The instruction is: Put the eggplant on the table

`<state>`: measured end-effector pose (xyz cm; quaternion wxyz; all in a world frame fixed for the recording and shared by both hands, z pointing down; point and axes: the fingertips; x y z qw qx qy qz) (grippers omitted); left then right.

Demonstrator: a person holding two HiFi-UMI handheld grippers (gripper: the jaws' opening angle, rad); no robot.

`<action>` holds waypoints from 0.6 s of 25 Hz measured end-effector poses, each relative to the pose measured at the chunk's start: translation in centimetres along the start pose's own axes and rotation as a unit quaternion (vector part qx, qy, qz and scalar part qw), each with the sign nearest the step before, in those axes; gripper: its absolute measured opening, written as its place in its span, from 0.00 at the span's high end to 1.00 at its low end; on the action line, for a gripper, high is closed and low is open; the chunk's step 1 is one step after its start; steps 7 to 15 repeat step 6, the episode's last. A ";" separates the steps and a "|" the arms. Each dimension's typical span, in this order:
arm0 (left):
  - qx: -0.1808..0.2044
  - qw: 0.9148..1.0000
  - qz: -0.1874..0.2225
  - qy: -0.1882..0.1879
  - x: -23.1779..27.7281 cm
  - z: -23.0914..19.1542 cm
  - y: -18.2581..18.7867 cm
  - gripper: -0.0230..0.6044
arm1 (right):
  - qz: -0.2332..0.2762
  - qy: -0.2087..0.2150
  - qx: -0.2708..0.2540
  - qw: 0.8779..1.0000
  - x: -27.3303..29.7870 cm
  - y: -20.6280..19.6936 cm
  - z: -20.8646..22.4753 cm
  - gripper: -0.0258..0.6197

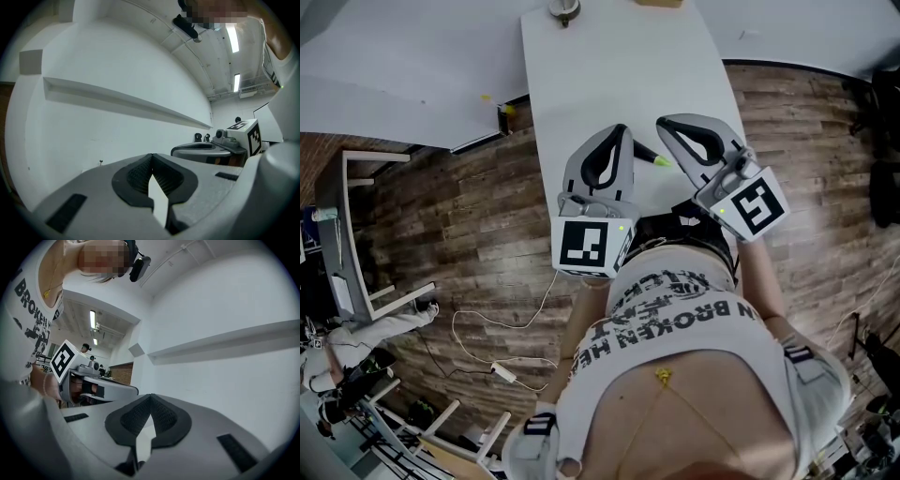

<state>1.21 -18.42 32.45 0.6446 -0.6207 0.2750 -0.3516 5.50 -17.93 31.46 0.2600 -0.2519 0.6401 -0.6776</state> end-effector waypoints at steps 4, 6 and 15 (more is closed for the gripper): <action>0.001 1.000 -0.002 0.000 0.2 0.6 0.0 0.95 | -0.001 0.001 0.002 1.000 -0.6 -0.1 0.3 0.95; 0.001 1.000 -0.003 0.000 0.3 0.9 0.0 0.95 | -0.001 0.001 0.003 1.000 -0.8 -0.1 0.4 0.95; 0.001 1.000 -0.003 0.000 0.3 0.9 0.0 0.95 | -0.001 0.001 0.003 1.000 -0.8 -0.1 0.4 0.95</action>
Point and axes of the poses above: the fingertips, and each gripper's own axes: x forward along the fingers, z to its right, y out of its top, and after that the axes turned 8 degrees about x, right-handed
